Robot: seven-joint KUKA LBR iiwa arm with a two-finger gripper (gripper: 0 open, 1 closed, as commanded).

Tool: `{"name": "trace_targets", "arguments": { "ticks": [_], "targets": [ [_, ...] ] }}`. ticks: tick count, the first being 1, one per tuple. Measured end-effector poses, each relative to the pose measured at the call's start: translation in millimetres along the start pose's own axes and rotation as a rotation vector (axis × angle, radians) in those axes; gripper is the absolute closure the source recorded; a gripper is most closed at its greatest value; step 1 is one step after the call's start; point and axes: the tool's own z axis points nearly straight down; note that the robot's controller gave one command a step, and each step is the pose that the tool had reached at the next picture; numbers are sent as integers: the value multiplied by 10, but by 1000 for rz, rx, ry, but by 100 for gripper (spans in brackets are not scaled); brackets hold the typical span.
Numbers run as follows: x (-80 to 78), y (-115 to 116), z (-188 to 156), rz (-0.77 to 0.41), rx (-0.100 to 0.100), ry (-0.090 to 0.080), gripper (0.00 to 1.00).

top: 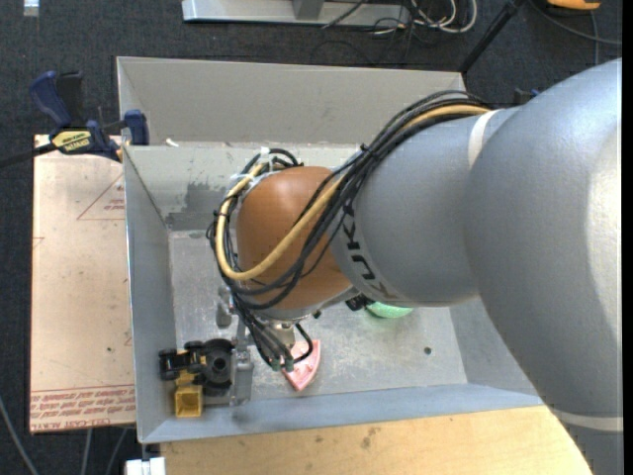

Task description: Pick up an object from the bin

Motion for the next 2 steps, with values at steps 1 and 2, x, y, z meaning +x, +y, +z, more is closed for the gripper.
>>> {"name": "trace_targets", "arguments": {
  "ticks": [1, 2],
  "targets": [
    [-22, -11, -44, 5, -2, -7, 0],
    [-7, 77, 296, -98, -4, -17, 0]
  ]
}}
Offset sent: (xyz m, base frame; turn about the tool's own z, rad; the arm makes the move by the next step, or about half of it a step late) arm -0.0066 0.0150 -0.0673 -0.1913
